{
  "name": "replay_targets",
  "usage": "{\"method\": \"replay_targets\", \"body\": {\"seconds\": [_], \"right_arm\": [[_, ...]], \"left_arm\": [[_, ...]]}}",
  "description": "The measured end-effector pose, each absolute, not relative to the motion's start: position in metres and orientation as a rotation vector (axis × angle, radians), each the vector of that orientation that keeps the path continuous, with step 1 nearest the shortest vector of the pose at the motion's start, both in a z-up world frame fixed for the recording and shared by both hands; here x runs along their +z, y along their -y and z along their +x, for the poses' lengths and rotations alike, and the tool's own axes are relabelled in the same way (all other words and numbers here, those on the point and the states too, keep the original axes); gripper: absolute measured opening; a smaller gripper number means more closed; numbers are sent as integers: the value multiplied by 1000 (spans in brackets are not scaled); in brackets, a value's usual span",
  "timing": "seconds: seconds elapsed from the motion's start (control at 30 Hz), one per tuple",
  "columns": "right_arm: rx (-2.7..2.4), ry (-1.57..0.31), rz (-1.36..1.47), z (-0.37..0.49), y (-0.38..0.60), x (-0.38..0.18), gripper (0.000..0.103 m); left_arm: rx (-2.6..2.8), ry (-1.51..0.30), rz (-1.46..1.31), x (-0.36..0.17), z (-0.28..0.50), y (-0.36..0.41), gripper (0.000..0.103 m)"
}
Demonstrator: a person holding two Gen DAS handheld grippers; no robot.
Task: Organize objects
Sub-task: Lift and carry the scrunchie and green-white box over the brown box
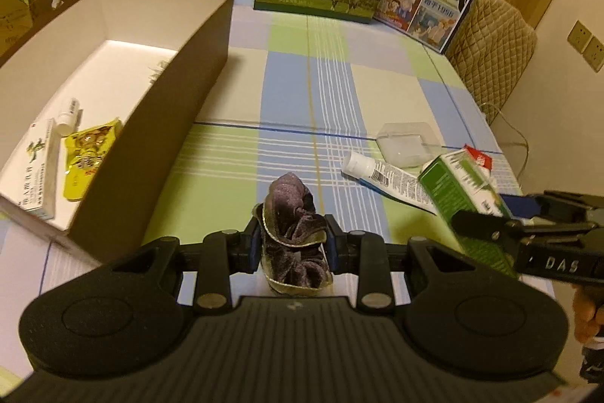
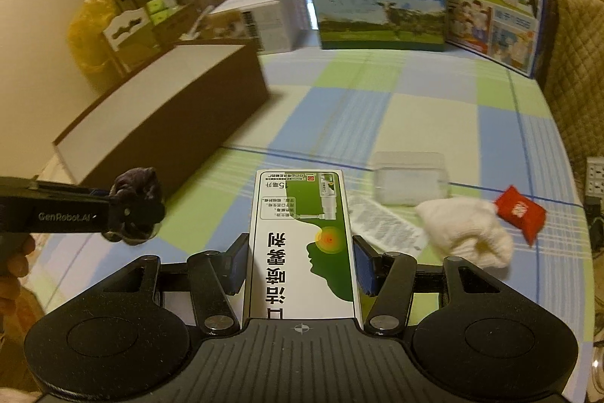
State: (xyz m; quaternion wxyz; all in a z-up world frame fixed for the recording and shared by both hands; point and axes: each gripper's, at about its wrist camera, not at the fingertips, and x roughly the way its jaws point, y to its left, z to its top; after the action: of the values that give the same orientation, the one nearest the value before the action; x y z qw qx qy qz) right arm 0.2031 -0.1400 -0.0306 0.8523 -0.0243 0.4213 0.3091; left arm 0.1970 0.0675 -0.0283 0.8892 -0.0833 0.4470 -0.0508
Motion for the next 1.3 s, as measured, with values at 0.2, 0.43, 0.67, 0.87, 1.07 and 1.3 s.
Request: {"method": "replay_targets", "body": {"seconds": [0.2,0.43,0.67,0.87,1.07,1.3], "right_arm": [[733,-867,-62,188,117,-20,52],[815,-848,-69,178,86,-10,52],[891,-808,-79,177,50,3,52],[936,-789,-73,181,19,10,52],[970,-784,-60,188,-14,13,52],[977,-768,-24,213,-58,18,52]], "left_arm": [[-97,-890,-197,-10,180,-79,27],[-45,-833,-221,8,166,-107,27],[26,-790,-238,21,159,-140,28],[67,-778,-244,25,157,-169,28],[99,-775,-246,26,163,-194,28],[134,-763,-240,27,184,-225,28]]}}
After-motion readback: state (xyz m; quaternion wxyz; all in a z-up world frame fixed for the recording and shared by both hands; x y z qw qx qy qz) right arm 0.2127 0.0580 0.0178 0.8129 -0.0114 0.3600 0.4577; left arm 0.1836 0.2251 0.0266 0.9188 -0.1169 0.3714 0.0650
